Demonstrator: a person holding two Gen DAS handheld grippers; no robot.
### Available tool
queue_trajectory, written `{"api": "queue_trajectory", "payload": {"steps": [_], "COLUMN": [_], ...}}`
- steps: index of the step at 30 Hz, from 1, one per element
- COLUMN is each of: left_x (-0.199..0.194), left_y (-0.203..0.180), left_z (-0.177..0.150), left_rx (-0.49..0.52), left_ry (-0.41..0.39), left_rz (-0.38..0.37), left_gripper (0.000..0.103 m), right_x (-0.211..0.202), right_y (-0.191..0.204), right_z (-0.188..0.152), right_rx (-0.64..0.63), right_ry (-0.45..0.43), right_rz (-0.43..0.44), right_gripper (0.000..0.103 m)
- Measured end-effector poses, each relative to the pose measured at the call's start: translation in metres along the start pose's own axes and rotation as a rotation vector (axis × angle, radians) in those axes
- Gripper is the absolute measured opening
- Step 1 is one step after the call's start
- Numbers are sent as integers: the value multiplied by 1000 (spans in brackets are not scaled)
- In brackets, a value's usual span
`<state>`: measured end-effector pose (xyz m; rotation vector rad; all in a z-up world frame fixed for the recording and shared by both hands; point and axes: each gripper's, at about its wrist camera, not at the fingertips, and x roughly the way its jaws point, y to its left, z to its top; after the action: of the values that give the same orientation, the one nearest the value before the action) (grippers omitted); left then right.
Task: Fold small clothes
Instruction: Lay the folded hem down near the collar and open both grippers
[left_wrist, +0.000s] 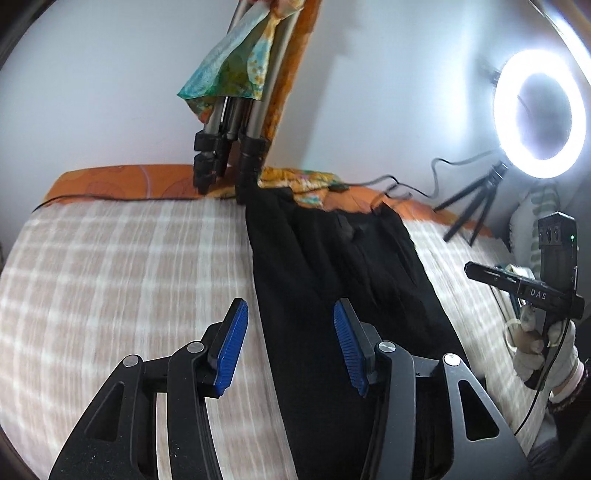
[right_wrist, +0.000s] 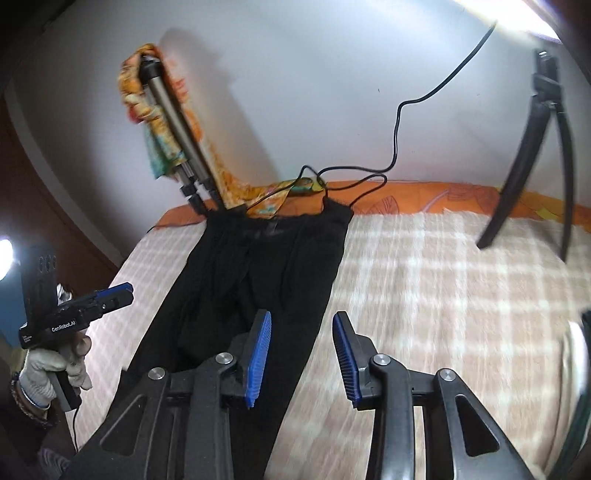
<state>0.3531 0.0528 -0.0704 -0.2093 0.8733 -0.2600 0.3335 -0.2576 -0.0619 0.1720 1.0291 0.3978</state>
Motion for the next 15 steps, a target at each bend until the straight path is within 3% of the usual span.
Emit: {"api": "queue_trajectory", "payload": {"steps": [15], "left_x": [78], "left_y": [35], "left_z": [61], "left_rx": [-79], "left_ry": [33], "left_rz": [-24], "left_gripper": [48], "right_x": [84], "right_y": [-49], "right_z": [60], "right_rx": [82], "right_ry": [37], "right_rz": [51], "right_gripper": [31]}}
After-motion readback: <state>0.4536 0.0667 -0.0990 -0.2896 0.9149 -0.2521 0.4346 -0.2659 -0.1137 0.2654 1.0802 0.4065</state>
